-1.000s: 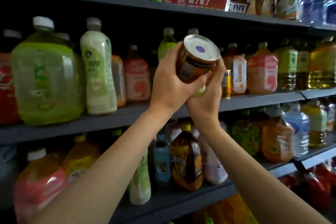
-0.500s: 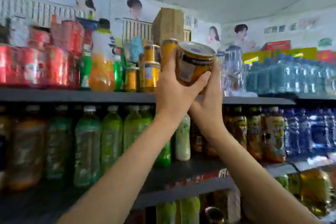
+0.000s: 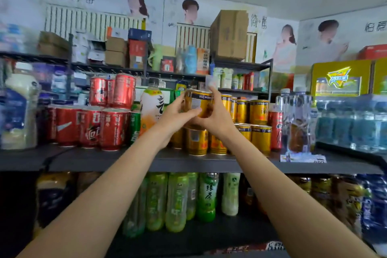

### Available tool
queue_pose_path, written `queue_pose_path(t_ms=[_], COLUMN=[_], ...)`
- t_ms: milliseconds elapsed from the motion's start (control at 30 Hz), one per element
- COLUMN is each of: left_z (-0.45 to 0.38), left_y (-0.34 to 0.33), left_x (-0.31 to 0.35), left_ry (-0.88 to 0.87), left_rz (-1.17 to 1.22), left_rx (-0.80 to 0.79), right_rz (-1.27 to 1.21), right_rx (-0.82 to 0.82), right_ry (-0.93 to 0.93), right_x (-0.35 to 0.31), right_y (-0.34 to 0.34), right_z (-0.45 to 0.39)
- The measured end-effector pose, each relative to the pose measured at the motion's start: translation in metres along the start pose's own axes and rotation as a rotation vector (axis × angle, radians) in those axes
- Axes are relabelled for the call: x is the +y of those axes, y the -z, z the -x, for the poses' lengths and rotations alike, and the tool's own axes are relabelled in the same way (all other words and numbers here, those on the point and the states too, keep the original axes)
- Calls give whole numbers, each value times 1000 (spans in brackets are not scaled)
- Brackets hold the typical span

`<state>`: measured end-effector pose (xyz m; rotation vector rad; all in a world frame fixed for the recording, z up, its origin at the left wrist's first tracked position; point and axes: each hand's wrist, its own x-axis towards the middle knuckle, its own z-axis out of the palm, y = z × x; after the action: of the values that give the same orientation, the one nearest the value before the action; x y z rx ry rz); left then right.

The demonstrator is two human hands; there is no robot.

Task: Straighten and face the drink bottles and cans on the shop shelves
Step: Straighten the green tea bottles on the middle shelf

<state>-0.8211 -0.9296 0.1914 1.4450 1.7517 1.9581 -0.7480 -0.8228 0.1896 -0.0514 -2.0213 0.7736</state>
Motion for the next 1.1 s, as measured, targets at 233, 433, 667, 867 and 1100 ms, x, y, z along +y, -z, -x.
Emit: queue_pose_path(t_ms=[233, 433, 667, 867, 1100], left_z=[6, -24, -47, -48, -42], left_y=[-10, -78, -97, -111, -116], left_x=[-18, 5, -31, -60, -66], left_ry=[-59, -316, -291, -290, -334], left_rz=[-190, -371, -891, -1087, -1222], left_rx=[163, 95, 163, 252, 269], right_rz=[35, 159, 132, 111, 236], right_rx=[100, 374, 135, 21, -65], right_ry=[152, 113, -242, -240, -274], right_x=[12, 22, 58, 97, 101], right_y=[-6, 61, 124, 113, 111], right_z=[22, 14, -26, -41, -45])
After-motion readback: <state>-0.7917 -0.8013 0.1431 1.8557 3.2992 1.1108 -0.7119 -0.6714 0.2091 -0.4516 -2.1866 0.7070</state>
